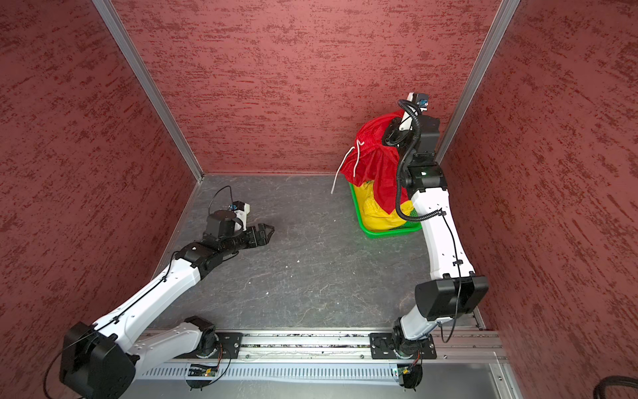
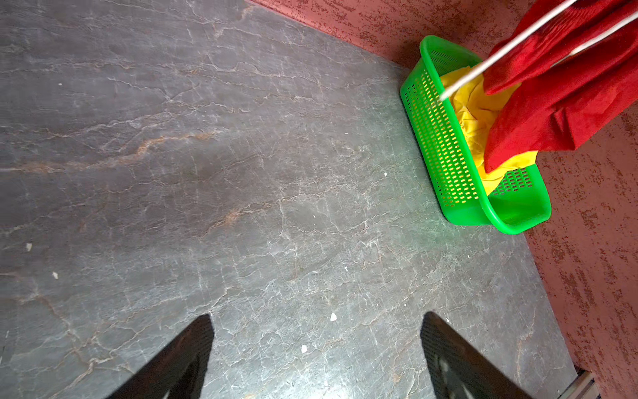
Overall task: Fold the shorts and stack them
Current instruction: 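Lift the red shorts up out of the basket with the right gripper, then swing the red shorts toward the left gripper and lay them on the table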
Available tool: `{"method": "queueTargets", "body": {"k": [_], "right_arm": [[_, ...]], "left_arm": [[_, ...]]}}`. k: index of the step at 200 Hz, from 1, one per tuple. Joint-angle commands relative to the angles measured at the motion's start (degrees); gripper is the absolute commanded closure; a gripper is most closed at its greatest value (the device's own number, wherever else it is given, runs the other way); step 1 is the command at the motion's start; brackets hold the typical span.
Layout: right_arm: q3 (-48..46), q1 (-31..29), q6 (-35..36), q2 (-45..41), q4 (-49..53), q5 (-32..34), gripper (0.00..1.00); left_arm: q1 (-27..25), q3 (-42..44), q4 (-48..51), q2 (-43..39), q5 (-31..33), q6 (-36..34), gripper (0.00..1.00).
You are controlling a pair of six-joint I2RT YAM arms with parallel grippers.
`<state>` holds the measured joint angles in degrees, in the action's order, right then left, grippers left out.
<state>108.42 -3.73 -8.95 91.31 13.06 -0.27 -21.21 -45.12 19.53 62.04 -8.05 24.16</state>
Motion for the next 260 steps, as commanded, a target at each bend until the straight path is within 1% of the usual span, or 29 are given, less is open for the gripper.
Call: {"method": "queueTargets", "body": {"k": [1, 21, 45, 62, 82, 106, 109, 123, 159, 173, 194, 198, 223, 243, 260], "right_arm": [[3.48, 0.29, -3.15, -0.95, -5.84, -4.89, 1.0], [3.9, 0.14, -7.23, -2.74, -7.55, -12.38, 1.0], [3.79, -0.27, -10.94, -4.77, -7.25, -20.15, 1.0], [3.61, -1.03, -12.37, -5.9, -5.64, -25.04, 1.0], [2.62, -2.96, -13.02, -7.17, -4.13, -29.27, 1.0], [0.85, -6.42, -12.43, -7.72, -2.86, -31.71, 1.0], [0.58, -6.88, -12.33, -9.22, -2.67, -31.84, 1.0], [-1.38, -9.28, -12.06, -10.38, -2.6, -32.5, 1.0], [-7.75, -17.06, -10.66, -10.95, -3.46, -31.93, 1.0], [-10.05, -19.44, -10.53, -10.18, -4.13, -31.48, 1.0], [-12.87, -22.61, -11.58, -8.34, -6.51, -31.89, 1.0], [-13.09, -23.3, -11.77, -6.47, -6.87, -32.02, 1.0], [-13.51, -27.57, -11.67, -1.49, -8.71, -32.62, 1.0], [-12.47, -30.62, -11.91, 3.03, -12.22, -35.66, 1.0], [-8.55, -33.6, -12.55, 7.83, -12.46, -38.28, 1.0]], "left_arm": [[0.77, -1.03, 1.15, -1.51, -0.91, -1.4, 0.05], [1.08, -0.83, 1.14, -2.51, -1.24, -1.23, 0.05], [1.18, -0.47, 0.53, -3.6, -1.87, -1.29, 0.05], [1.26, 0.01, -0.33, -4.74, -2.64, -1.72, 0.05], [1.31, 1.05, -2.25, -6.71, -3.84, -2.42, 0.06], [1.35, 1.26, -2.85, -9.07, -3.48, -2.83, 0.06], [1.35, 1.1, -2.67, -9.32, -3.23, -2.87, 0.06], [1.45, 0.36, -1.11, -10.11, -1.71, -2.98, 0.06], [1.82, -2.48, 4.87, -10.45, 3.6, -3.21, 0.06], [2.54, -3.53, 7.06, -10.32, 4.3, -2.61, 0.06], [3.46, -4.01, 8.9, -10.84, 5.54, -1.67, 0.07], [3.55, -4.01, 9.19, -11.06, 6.1, -1.46, 0.07], [4.4, -4.23, 10.94, -12.7, 9.58, -0.69, 0.08], [4.99, -5.11, 13.07, -14.18, 12.46, -0.91, 0.08], [5.39, -6.65, 15.63, -15.5, 15.3, -1.3, 0.08]]}}
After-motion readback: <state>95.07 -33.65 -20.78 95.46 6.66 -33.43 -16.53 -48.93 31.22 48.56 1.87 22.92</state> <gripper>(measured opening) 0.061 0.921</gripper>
